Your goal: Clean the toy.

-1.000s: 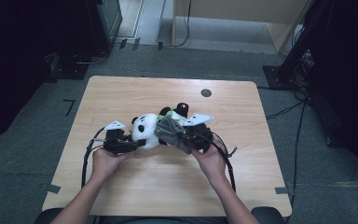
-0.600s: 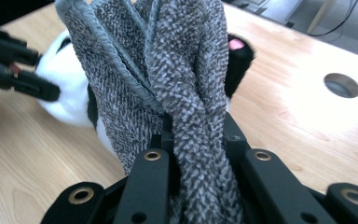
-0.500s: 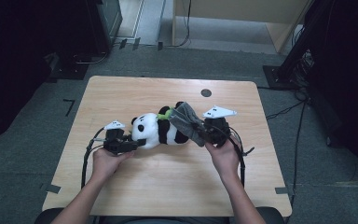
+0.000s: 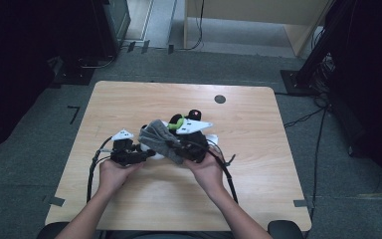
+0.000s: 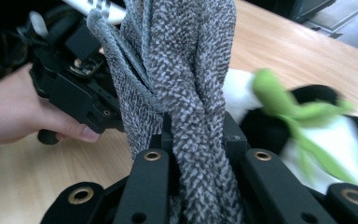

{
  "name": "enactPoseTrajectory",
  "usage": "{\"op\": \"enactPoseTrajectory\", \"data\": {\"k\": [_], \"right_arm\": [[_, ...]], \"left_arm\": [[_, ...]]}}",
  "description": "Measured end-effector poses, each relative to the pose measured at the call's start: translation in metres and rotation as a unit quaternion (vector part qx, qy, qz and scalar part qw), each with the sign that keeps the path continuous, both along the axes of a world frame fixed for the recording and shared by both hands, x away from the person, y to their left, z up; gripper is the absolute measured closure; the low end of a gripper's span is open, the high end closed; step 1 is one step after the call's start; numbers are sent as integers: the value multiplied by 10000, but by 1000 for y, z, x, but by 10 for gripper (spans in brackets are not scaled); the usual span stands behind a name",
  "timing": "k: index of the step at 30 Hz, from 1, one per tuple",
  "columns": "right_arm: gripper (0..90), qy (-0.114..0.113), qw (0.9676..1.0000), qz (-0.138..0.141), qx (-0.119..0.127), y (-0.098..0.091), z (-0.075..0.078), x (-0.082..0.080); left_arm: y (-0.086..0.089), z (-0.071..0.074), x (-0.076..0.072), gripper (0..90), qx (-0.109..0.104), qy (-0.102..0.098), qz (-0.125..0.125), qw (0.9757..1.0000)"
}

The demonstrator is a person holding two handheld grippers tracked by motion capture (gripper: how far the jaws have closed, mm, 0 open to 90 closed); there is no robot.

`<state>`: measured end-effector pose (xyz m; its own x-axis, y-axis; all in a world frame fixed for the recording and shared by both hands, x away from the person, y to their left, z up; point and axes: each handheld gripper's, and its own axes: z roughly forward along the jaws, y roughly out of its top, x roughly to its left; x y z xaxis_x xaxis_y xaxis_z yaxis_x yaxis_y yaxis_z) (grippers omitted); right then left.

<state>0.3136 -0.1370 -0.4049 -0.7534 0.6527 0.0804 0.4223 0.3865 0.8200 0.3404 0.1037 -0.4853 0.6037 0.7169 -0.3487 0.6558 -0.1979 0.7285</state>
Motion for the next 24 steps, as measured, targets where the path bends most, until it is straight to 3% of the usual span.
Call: {"op": "enactPoseTrajectory", "data": {"k": [4, 7, 13, 20, 24], "right_arm": [[779, 160, 9994, -51, -294, 17, -26, 8], [778, 223, 9993, -160, -241, 14, -36, 11], [782, 233, 9985, -249, -437, 4, -34, 14], [782, 11, 9956, -367, -862, -3, -27, 8], [781, 55, 9952, -458, -865, -11, -23, 7]], "left_arm": [[-1, 0, 0, 462, 5, -1, 10, 10000], [-1, 0, -1, 463, 44, -24, -7, 10000], [-2, 1, 0, 466, 80, -25, -60, 9999], [-1, 2, 1, 468, 62, 4, -97, 9999], [0, 2, 2, 470, 63, -3, -121, 9999]]}}
